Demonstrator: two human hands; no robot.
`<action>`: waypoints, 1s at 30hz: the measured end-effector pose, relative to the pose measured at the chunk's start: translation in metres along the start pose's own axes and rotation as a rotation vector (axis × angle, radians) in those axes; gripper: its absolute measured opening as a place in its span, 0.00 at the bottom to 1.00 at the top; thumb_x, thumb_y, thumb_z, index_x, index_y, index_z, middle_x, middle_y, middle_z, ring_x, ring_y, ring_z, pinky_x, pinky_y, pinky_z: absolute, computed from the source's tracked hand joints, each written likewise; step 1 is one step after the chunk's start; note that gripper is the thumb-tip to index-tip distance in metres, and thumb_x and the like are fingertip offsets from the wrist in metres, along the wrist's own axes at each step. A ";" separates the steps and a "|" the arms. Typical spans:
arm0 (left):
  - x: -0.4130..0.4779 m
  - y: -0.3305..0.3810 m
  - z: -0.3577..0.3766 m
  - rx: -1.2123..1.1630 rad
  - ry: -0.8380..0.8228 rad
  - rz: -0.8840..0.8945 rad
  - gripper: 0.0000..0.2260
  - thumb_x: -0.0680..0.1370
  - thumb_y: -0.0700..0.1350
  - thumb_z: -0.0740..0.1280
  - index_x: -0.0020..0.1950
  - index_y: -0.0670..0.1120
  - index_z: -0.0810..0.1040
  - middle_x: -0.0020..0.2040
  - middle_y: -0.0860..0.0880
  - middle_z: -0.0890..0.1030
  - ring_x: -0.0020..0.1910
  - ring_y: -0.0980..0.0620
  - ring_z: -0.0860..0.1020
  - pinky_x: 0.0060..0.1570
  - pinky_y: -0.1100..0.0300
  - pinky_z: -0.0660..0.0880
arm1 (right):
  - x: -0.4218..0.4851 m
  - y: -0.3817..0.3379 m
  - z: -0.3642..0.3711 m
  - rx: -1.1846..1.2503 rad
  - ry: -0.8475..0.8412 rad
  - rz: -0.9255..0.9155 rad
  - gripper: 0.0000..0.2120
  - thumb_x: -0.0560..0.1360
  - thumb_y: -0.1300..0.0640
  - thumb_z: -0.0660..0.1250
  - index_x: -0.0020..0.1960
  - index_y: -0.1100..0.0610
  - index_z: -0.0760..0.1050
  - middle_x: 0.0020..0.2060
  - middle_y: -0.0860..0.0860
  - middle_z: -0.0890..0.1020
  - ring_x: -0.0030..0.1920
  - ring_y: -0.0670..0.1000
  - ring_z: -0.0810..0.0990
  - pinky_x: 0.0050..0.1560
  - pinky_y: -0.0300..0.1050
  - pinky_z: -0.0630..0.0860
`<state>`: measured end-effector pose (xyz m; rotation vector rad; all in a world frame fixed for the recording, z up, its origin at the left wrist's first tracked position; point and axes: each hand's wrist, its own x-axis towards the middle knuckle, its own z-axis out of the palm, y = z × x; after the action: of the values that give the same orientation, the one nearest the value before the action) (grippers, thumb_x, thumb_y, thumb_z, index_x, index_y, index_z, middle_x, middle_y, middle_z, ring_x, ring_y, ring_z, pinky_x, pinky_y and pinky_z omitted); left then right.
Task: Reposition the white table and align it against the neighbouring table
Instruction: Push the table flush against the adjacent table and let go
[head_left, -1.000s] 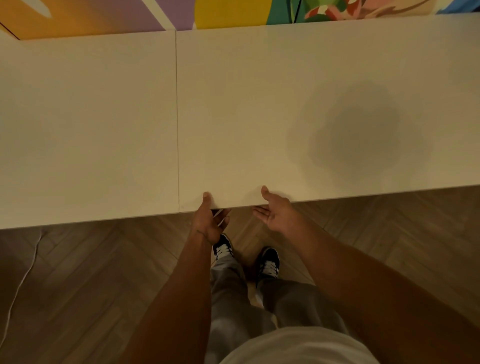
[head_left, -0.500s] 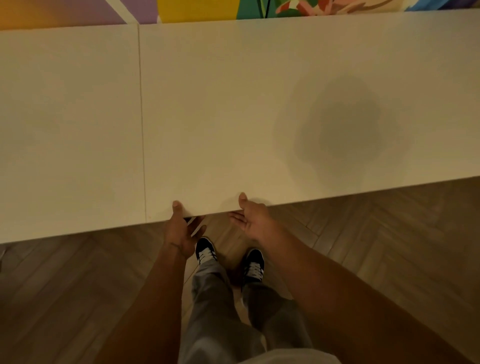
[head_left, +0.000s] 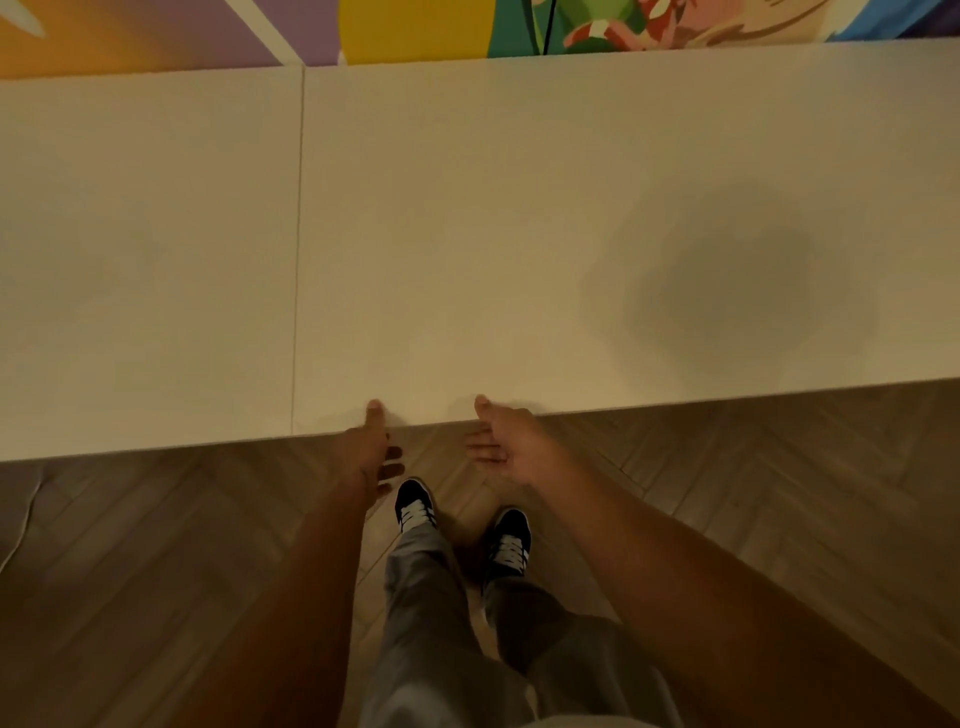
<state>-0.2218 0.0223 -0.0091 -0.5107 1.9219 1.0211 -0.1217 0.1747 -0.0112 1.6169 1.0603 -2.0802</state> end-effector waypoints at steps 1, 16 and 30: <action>-0.005 0.000 -0.003 0.197 0.064 0.087 0.31 0.82 0.66 0.58 0.64 0.39 0.78 0.56 0.42 0.83 0.51 0.43 0.81 0.51 0.50 0.77 | -0.004 0.001 -0.011 -0.090 0.007 -0.015 0.28 0.80 0.41 0.65 0.71 0.60 0.72 0.52 0.55 0.82 0.49 0.52 0.83 0.45 0.46 0.81; -0.039 0.000 0.061 1.411 -0.029 0.675 0.30 0.85 0.62 0.50 0.85 0.54 0.48 0.85 0.44 0.46 0.83 0.39 0.48 0.76 0.35 0.56 | -0.041 0.002 -0.099 -1.478 0.245 -0.560 0.30 0.84 0.45 0.56 0.81 0.56 0.54 0.82 0.56 0.50 0.81 0.57 0.49 0.77 0.56 0.57; -0.010 -0.007 0.061 1.520 -0.143 0.694 0.45 0.73 0.71 0.36 0.85 0.46 0.39 0.83 0.37 0.39 0.81 0.33 0.39 0.81 0.42 0.48 | -0.037 0.011 -0.104 -1.570 0.210 -0.554 0.32 0.85 0.54 0.53 0.83 0.56 0.40 0.81 0.57 0.37 0.80 0.60 0.37 0.79 0.59 0.44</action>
<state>-0.1813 0.0675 -0.0205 1.0896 2.1437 -0.2553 -0.0291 0.2329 0.0091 0.6657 2.4210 -0.5667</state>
